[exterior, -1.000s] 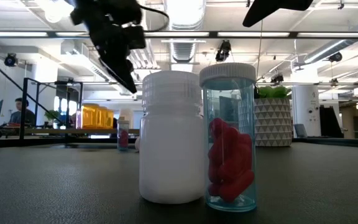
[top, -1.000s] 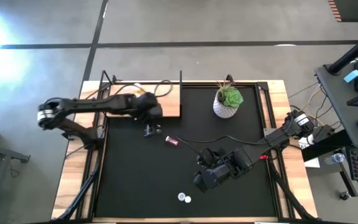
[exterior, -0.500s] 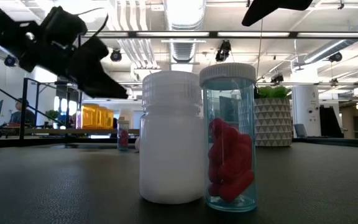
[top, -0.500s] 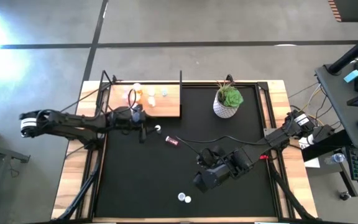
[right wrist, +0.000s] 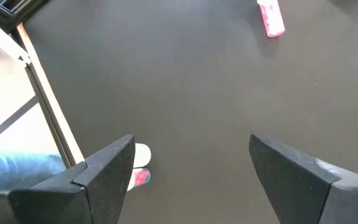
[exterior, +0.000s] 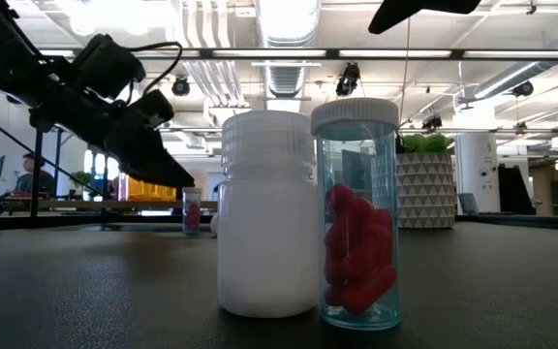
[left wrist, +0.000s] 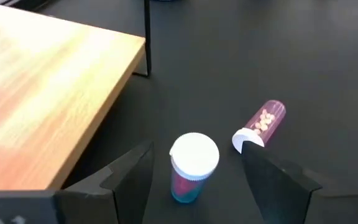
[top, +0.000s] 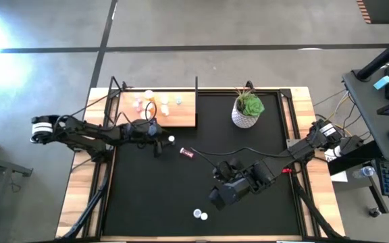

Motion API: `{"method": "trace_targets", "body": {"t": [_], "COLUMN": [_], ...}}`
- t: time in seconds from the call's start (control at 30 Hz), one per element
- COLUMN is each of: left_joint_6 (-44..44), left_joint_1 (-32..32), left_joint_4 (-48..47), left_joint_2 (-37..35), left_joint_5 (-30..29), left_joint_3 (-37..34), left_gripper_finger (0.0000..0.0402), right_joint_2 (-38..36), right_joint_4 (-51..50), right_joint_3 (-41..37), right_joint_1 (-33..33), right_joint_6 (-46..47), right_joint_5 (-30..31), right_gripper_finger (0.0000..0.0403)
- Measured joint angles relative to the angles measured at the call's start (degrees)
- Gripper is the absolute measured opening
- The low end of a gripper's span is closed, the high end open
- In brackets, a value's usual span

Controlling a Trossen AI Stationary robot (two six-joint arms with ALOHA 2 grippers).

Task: Pick and place medicine bottles onto shelf by color
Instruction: Put the bottom left blue pill bottle on the center of the table

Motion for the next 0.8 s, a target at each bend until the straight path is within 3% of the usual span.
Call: {"method": "trace_targets", "body": {"t": [0.8], "left_joint_6": [-1.49], "left_joint_1": [-0.95], "left_joint_4": [-0.03], "left_joint_2": [2.20], "left_joint_5": [-0.09], "left_joint_3": [0.11], "left_gripper_finger": [0.0221], "right_joint_2": [0.00], "right_joint_4": [0.15], "right_joint_3": [0.00], "right_joint_1": [0.00], "right_joint_6": [-0.07], "right_joint_5": [0.00], "right_gripper_finger": [0.0306]}}
